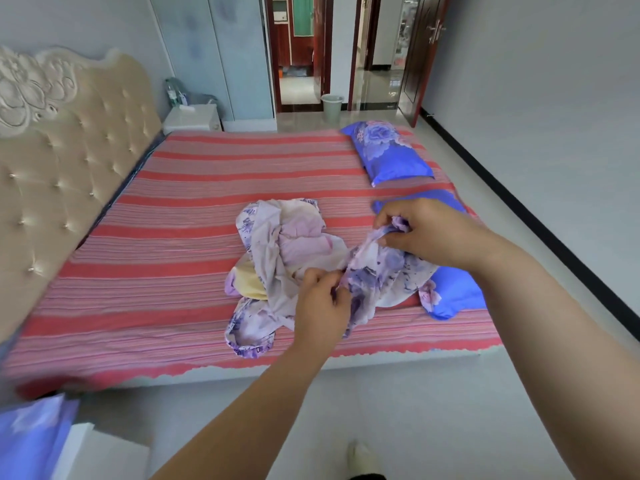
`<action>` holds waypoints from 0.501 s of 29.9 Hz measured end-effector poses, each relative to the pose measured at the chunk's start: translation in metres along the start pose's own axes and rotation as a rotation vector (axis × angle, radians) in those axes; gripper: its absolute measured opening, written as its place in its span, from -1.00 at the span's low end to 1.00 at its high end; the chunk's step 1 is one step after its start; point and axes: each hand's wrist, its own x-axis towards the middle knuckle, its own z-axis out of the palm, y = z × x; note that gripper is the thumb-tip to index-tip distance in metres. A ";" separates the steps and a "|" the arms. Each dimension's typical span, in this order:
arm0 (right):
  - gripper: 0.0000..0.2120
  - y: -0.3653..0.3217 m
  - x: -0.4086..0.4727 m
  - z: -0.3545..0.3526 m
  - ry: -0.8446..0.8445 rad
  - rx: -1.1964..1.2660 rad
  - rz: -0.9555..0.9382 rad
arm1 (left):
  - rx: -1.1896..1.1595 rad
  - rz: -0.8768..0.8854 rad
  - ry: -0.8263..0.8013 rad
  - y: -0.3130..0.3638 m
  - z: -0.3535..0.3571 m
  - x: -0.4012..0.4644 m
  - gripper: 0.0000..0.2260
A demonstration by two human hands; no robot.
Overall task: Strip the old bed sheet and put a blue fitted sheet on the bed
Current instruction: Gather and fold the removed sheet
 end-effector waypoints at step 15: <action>-0.89 0.011 -0.045 -0.013 -0.134 -0.002 -0.078 | 0.145 0.655 0.217 0.055 0.006 -0.022 -0.88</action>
